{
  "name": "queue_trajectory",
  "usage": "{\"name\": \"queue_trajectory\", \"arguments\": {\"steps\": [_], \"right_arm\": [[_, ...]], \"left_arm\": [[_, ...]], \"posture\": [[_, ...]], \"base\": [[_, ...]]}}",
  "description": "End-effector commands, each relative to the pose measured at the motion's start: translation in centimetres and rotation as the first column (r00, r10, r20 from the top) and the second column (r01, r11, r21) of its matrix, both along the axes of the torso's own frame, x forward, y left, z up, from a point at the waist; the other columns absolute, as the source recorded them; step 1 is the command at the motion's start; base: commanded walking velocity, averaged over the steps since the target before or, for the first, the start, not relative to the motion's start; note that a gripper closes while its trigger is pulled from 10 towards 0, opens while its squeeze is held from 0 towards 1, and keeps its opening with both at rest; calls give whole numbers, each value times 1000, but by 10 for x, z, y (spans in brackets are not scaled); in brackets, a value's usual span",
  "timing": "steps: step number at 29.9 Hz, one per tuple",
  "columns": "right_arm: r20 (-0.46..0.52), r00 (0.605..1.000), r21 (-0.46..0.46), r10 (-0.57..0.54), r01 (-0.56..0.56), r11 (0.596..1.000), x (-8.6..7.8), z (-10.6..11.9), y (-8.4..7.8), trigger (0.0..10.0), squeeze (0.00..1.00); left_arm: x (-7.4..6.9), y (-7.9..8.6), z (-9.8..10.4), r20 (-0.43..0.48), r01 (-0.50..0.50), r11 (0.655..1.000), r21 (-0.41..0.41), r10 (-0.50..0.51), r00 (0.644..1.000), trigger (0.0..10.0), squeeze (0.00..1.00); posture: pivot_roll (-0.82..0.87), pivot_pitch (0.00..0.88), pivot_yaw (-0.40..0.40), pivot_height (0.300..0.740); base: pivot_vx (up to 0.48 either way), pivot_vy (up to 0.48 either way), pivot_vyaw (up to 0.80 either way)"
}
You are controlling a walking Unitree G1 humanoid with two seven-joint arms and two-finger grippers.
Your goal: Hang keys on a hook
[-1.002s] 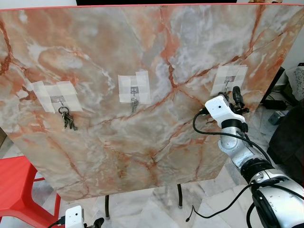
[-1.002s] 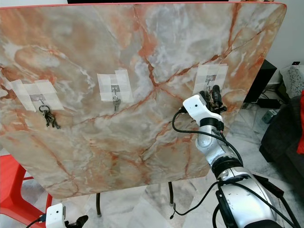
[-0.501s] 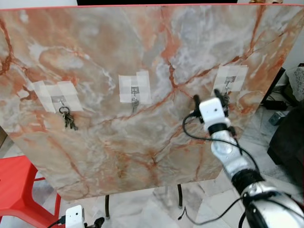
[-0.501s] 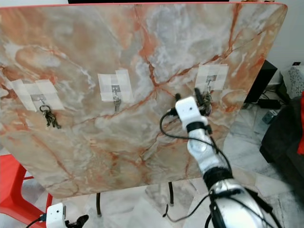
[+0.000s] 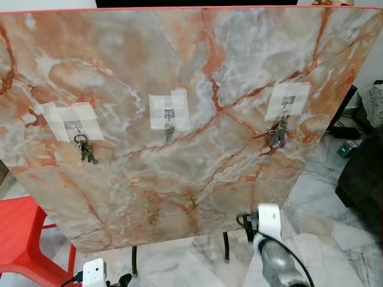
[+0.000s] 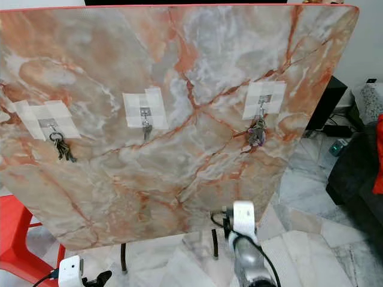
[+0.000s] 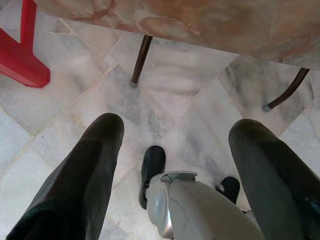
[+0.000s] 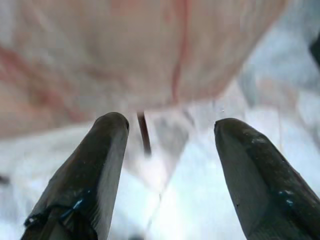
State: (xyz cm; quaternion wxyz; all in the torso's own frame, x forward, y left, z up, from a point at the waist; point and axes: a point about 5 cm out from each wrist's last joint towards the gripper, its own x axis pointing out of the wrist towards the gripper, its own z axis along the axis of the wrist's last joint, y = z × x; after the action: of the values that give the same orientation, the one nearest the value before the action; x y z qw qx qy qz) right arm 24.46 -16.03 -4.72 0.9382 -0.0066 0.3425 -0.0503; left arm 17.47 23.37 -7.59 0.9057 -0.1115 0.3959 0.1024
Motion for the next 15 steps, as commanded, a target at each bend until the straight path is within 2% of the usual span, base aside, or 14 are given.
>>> {"name": "queue_trajectory", "arguments": {"steps": [1,2,5,7,9,11,15], "right_arm": [[-42,999,-3,-1,1,1000,-7,-6,-1,10000,0],[-95,995,-21,13,-16,1000,-18,-13,0,10000,0],[-121,993,-18,3,-5,1000,-25,-18,-1,10000,0],[-180,983,-39,28,-35,999,-36,-25,-3,10000,0],[-186,983,14,4,-1,1000,-41,-28,-2,10000,0],[-199,980,20,8,-4,1000,-46,-31,-3,10000,0],[-260,965,51,-23,37,998,-70,-43,-4,10000,0]], "left_arm": [[-2,-1,-1,-19,24,1000,14,-24,1000,10000,0],[-1,-1,-1,-18,26,1000,17,-26,1000,10000,0],[0,-1,-1,-17,31,999,21,-31,999,10000,0],[1,0,0,-19,38,999,27,-37,999,10000,0],[2,1,1,-18,43,999,33,-43,999,10000,0],[2,2,1,-17,44,998,35,-43,999,10000,0],[3,5,2,-25,54,997,47,-53,998,10000,0]], "posture": [[23,0,-42,740],[24,0,-39,740],[26,0,-36,740],[33,0,-29,740],[20,0,-20,740],[12,0,-14,740],[11,0,11,740]], "base": [[0,0,0],[0,0,0],[0,0,0],[0,0,0],[0,0,0],[0,0,0],[0,0,0]]}}
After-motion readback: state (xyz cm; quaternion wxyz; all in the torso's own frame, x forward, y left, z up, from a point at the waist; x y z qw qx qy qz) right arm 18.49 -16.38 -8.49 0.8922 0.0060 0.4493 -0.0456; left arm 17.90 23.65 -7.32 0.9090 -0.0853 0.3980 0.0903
